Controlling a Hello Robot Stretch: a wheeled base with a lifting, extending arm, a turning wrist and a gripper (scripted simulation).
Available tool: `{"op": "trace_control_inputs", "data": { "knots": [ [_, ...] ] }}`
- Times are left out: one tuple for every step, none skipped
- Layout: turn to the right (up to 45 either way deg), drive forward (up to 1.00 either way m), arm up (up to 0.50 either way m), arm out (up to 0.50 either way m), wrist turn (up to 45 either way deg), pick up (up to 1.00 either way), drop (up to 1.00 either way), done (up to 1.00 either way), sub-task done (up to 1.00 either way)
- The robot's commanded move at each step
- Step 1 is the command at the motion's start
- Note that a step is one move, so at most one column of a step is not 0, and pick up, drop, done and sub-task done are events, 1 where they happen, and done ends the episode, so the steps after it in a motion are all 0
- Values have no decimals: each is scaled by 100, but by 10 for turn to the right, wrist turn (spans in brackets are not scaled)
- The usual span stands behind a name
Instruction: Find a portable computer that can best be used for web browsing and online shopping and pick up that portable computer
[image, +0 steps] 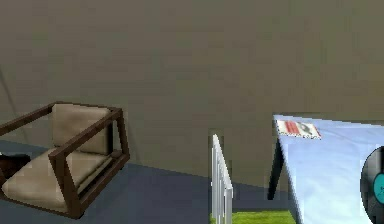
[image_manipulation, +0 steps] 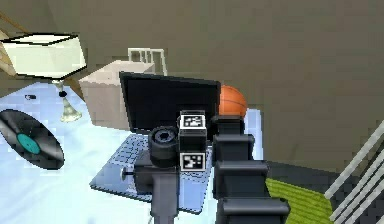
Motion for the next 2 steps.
{"op": "trace_control_inputs", "data": {
  "knots": [
    [0,0,0,0,450,0,0,0,0],
    [0,0,0,0,450,0,0,0,0]
  ]
}}
